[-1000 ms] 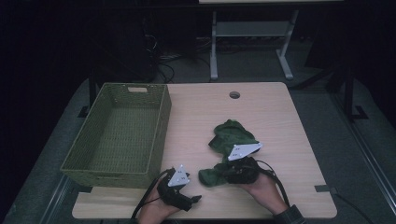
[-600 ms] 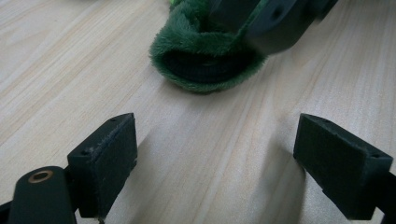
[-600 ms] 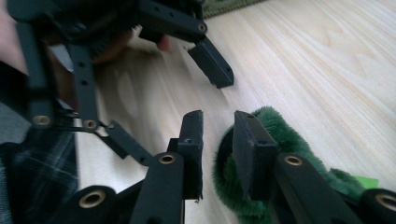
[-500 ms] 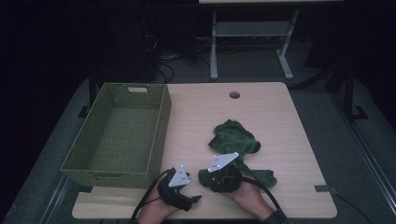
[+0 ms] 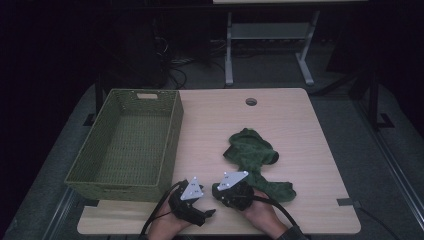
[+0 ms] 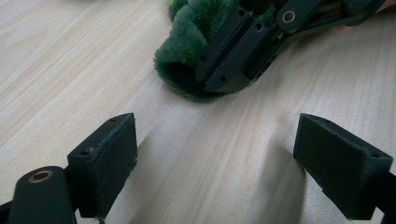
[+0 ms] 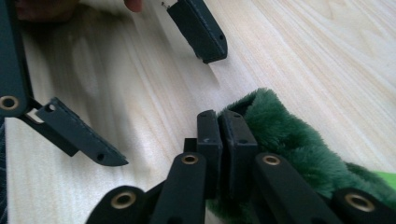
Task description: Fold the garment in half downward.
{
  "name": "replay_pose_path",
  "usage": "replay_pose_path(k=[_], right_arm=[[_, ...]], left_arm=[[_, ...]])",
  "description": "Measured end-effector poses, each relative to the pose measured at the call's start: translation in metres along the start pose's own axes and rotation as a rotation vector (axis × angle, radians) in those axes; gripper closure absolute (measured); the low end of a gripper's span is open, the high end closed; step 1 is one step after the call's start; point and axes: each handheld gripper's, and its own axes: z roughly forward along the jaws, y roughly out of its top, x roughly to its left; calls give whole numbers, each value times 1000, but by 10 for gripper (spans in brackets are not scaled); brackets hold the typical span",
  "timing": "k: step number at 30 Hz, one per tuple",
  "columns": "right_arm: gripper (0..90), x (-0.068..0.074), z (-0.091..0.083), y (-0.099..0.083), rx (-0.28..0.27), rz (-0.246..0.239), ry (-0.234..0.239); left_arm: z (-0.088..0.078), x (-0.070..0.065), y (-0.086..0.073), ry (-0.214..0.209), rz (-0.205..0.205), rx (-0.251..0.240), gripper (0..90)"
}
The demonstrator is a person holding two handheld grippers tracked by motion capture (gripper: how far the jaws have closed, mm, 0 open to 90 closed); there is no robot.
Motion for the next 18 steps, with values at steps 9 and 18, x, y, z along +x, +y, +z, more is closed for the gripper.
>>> replay_pose_path(k=[9,18], right_arm=[[873,-6,-23,4,-86,64,84],[868,-26,-60,-4,-202,128,99]], left_arm=[[0,0,0,0,-3,0,129],[0,0,0,-1,-5,1,129]])
